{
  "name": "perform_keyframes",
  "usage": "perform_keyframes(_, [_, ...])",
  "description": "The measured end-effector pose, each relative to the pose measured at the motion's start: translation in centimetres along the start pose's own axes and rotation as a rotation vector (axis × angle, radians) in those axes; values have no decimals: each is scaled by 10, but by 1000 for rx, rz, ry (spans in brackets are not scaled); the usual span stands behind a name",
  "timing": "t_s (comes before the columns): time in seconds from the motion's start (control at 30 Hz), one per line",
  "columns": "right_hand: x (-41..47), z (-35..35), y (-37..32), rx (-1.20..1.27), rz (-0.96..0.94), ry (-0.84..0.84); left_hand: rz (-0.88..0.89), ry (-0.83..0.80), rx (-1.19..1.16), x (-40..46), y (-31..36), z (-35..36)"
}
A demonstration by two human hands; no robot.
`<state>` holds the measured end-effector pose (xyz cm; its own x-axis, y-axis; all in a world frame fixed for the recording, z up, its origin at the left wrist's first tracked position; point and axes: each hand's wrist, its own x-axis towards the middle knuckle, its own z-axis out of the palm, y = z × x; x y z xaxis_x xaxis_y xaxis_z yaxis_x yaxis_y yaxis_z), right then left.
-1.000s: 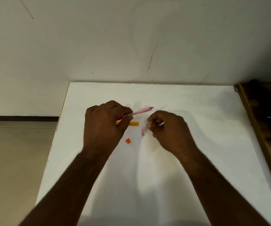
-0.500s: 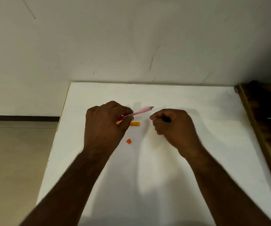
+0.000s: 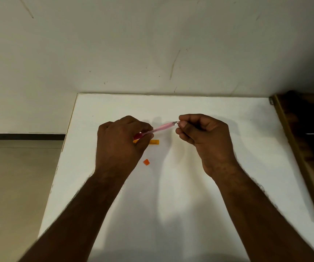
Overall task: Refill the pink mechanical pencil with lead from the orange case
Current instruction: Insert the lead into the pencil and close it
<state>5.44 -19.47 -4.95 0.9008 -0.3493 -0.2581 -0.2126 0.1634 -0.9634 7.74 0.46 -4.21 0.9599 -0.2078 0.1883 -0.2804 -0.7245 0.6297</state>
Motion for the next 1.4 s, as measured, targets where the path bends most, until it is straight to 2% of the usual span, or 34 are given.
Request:
perform_keyframes(0.17, [1,-1,3,-59,-55,-2,10,-8,10,0,0,0])
perform_keyframes(0.47, [1,-1,5,-308,-167,-53,39,-17,17,0,-4,-1])
perform_keyframes(0.7, [-1,0,2,-277,-149,-46,36,-19,-28,-1,-4,3])
perform_keyframes(0.87, [-5,10,0,-58,16,-62,-172,22,-320,-1,10,13])
perform_keyframes(1.03, [-8,12,3,-90,87,-194,-267,-103,-568,-2,15,14])
perform_keyframes(1.2, [-8,12,4,-107,138,-229,-371,-166,-735,-1,19,16])
perform_keyframes(1.3, [-7,12,5,-175,135,-167,-360,-214,-672,-1,15,18])
perform_keyframes(1.4, [-3,8,8,-483,9,-32,-303,-162,-403,-1,7,18])
